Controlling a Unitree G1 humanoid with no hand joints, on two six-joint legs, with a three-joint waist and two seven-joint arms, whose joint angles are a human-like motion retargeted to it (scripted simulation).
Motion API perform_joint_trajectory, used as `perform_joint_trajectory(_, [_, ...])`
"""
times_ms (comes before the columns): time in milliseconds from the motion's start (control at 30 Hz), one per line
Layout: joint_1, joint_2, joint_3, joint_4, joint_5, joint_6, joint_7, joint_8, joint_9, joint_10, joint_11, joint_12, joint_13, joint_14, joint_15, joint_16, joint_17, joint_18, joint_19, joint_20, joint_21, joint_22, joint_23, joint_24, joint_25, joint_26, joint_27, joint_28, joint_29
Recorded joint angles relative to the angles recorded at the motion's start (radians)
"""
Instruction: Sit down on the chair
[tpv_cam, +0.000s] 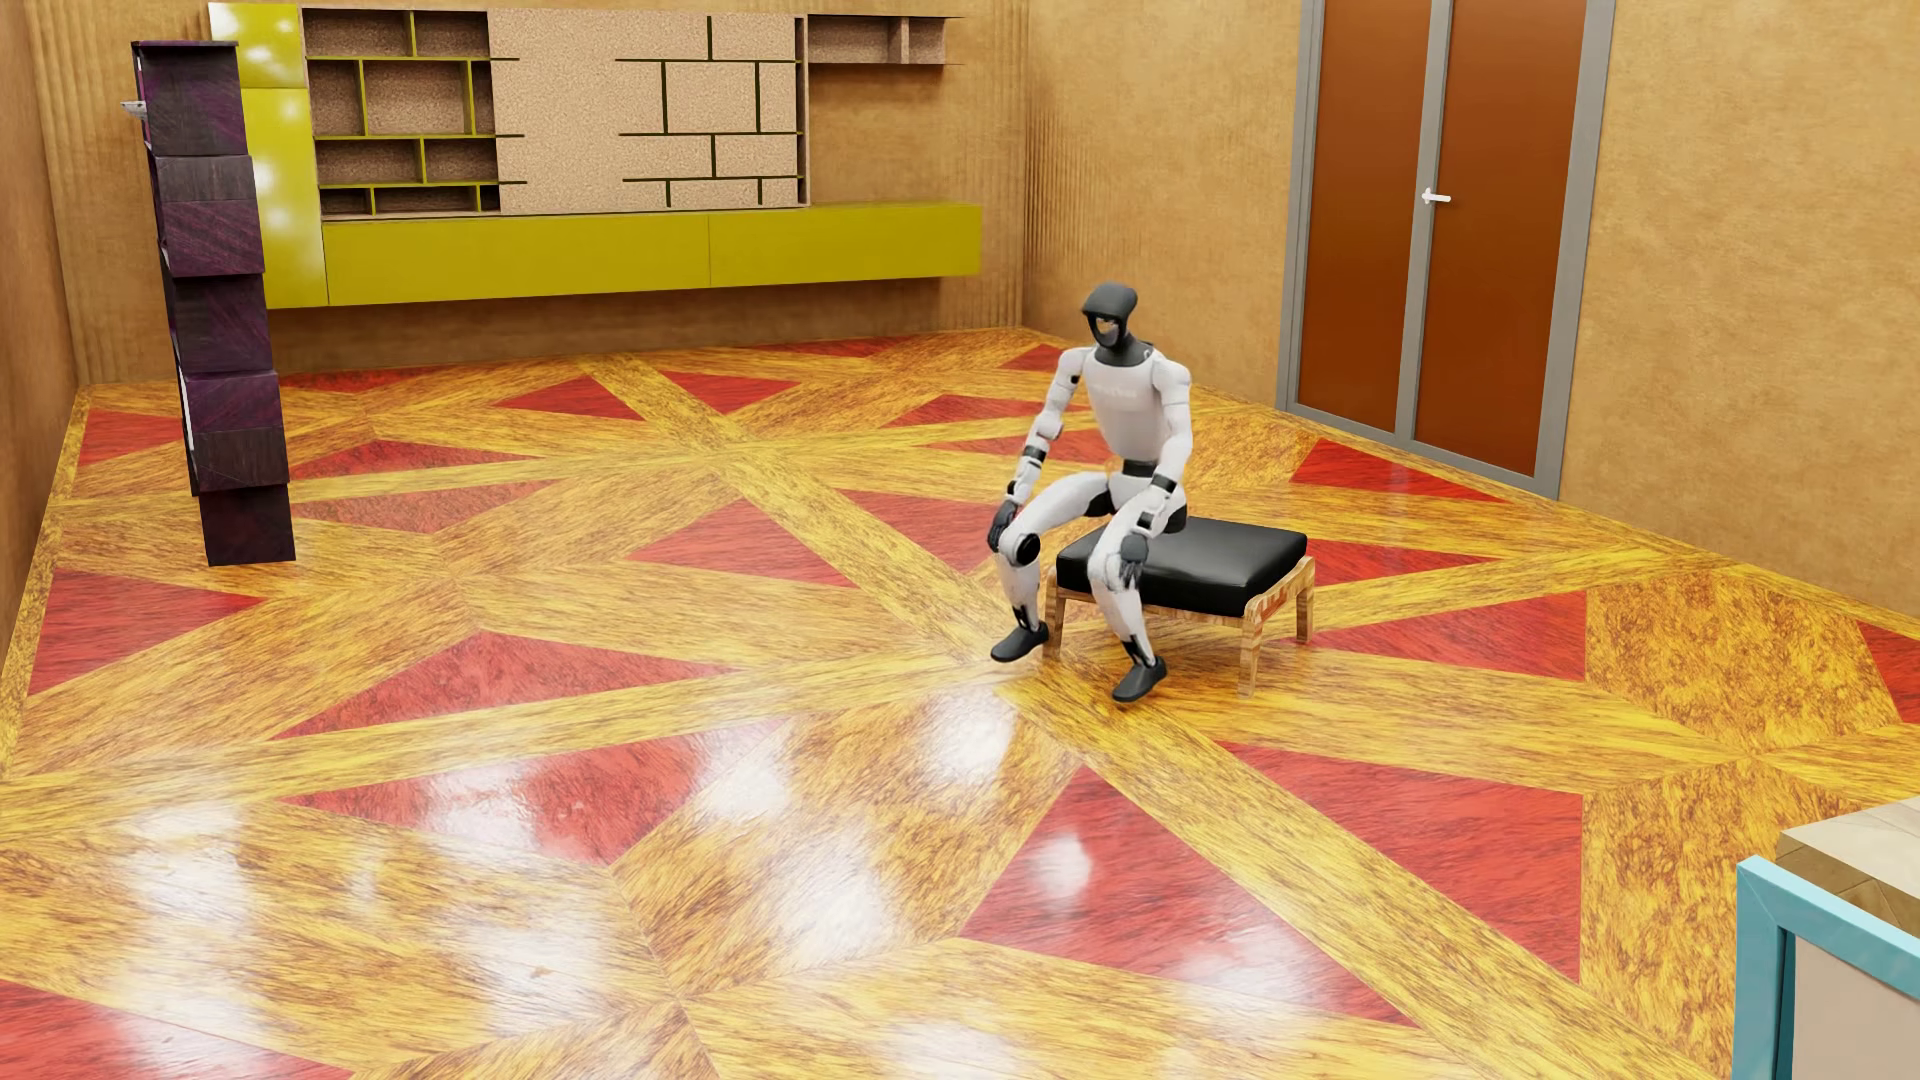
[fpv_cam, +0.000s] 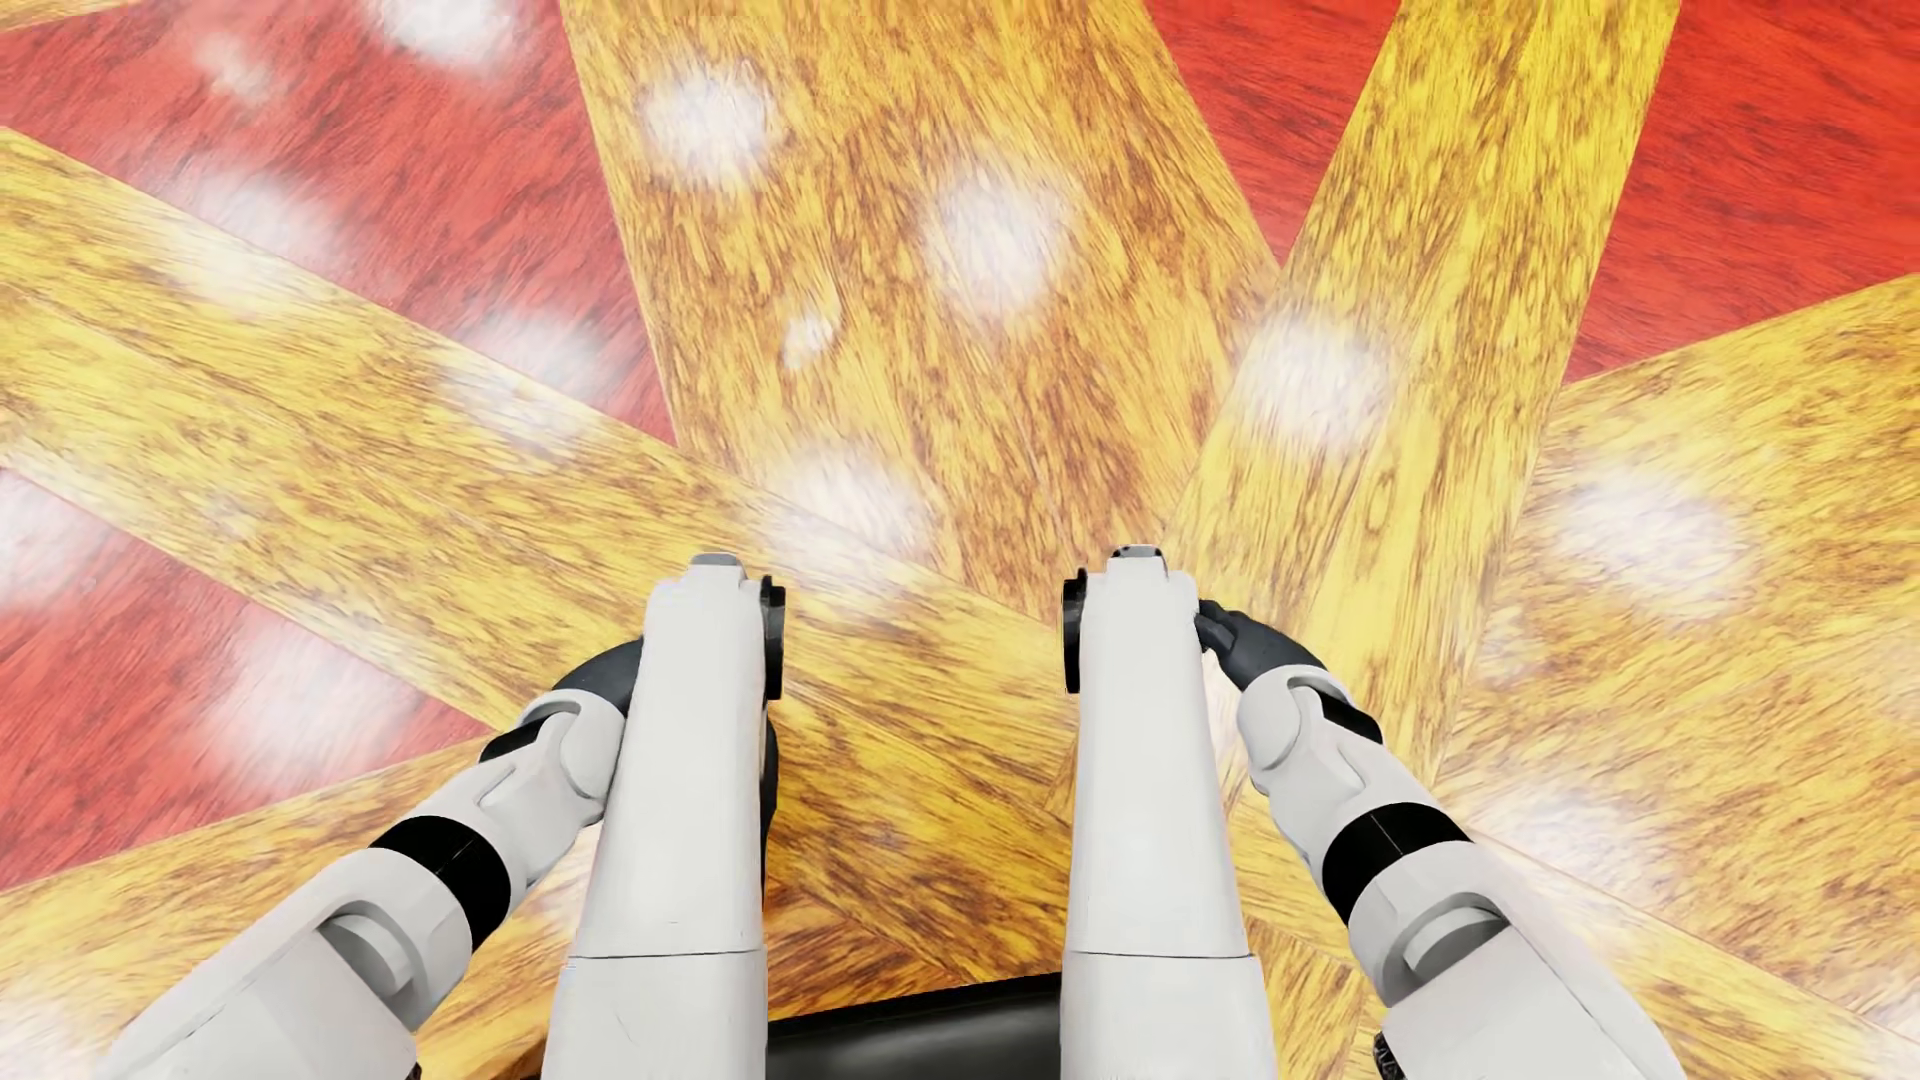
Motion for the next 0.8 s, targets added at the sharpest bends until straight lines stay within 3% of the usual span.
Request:
perform_joint_trajectory(167, [0.032,0.029,-0.004,0.001,-0.002,0.007,0.002,-0.007,-0.012,0.034,0.028,0.026,0.017,0.001,0.004,-0.017,0.015,0.023,0.004,0.020,-0.015,0.057,0.073,-0.058,0.038,-0.005,-0.003,0.052,-0.051])
perform_joint_trajectory(200, [0.033,0.031,-0.002,0.003,0.001,0.005,0.001,-0.008,-0.014,0.042,0.033,0.018,0.017,0.002,0.007,-0.018,0.014,0.015,0.004,0.029,-0.026,0.082,0.091,-0.088,0.056,-0.004,-0.003,0.055,-0.066])
perform_joint_trajectory(333, [0.045,0.043,-0.005,0.001,0.004,0.002,0.000,-0.010,-0.017,0.052,0.045,0.024,0.019,0.010,0.011,-0.015,0.010,0.023,-0.001,0.039,-0.034,0.133,0.165,-0.128,0.105,0.004,0.002,0.052,-0.089])
perform_joint_trajectory(600, [0.063,0.058,-0.004,-0.008,0.007,0.004,0.002,-0.010,-0.030,0.058,0.054,0.060,0.040,0.016,0.014,-0.021,0.024,0.035,-0.008,0.070,-0.035,0.202,0.276,-0.147,0.127,0.033,0.050,0.006,-0.023])
perform_joint_trajectory(800, [0.062,0.057,-0.003,-0.007,0.010,0.000,0.002,-0.011,-0.023,0.056,0.051,0.048,0.033,0.016,0.015,-0.011,0.017,0.032,-0.010,0.067,-0.027,0.214,0.278,-0.153,0.123,0.033,0.048,0.011,-0.032])
